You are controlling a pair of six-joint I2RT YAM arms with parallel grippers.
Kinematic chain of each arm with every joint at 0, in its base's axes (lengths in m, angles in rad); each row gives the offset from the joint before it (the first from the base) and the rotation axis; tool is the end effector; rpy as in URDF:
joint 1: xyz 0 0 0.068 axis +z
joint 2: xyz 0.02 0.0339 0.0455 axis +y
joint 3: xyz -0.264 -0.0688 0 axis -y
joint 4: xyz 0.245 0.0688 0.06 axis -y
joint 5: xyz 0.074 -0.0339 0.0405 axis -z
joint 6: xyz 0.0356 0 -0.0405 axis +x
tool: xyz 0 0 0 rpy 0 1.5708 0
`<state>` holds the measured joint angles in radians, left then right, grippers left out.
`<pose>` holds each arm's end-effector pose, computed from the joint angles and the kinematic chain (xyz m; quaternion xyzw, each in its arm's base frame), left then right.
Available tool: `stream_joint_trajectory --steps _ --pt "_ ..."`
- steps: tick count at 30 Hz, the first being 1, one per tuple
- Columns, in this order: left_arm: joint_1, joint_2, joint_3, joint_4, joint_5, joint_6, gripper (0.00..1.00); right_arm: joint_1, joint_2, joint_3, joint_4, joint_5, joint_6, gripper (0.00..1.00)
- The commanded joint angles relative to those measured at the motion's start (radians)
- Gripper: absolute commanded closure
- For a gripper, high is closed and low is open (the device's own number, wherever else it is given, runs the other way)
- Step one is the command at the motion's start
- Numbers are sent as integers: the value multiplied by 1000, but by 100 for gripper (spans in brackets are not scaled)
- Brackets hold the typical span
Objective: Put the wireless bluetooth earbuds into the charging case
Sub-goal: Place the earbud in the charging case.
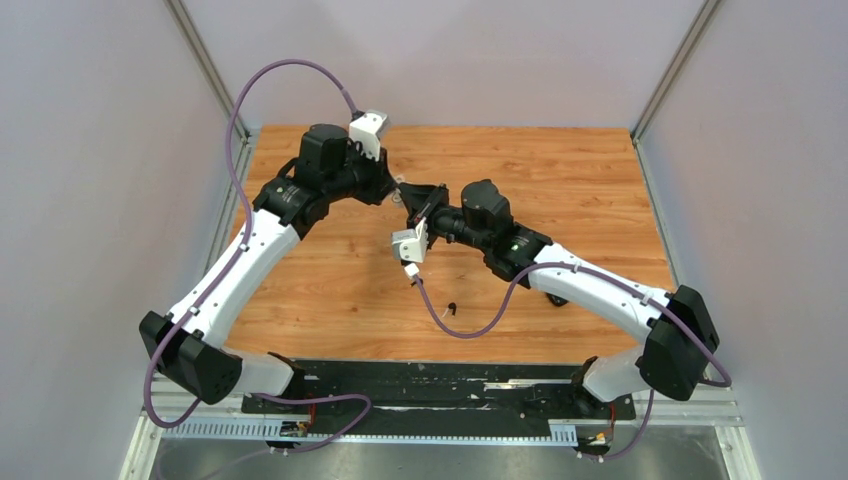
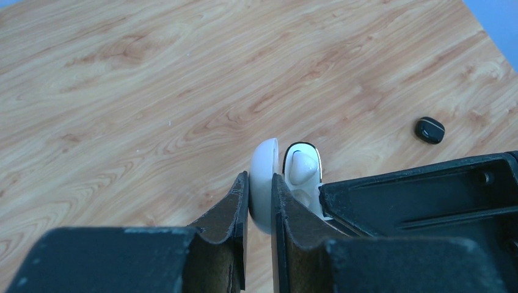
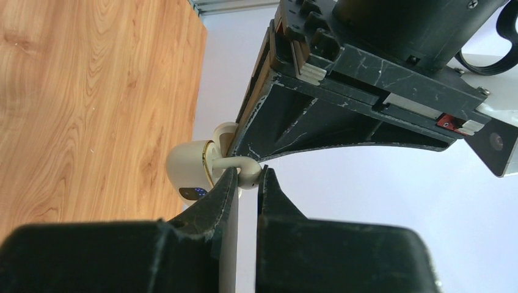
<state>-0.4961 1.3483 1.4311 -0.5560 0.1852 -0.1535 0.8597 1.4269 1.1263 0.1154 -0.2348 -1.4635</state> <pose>0.2589 -0.1476 0.4014 0.1923 0.8288 -0.2405 0.4671 0.2161 0.2635 0.3395 -0.7308 0.2354 -0.1025 0.6324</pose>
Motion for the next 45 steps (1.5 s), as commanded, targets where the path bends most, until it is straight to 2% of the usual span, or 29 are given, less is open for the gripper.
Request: stream_joint_trajectory --steps 1,15,22,27,33,39,45 --pt "-6 -46 1 58 39 25 100 -4 -40 -2 -21 -52 17 100" --pt "-6 -50 -16 83 124 19 100 -5 -40 -8 -45 -59 -3 100" --pt "-6 -51 -4 85 106 71 100 -16 -41 23 -162 -54 -17 97" --pt "-5 -53 -4 84 103 87 100 -16 -38 32 -185 -65 -23 86" --pt "-6 -57 -13 81 99 89 100 -21 -44 65 -218 -74 -9 81" --pt "-6 -52 -14 83 91 88 100 -31 -66 101 -271 -120 21 67" --pt "-6 -51 -15 86 112 85 100 -35 -61 128 -303 -122 59 61"
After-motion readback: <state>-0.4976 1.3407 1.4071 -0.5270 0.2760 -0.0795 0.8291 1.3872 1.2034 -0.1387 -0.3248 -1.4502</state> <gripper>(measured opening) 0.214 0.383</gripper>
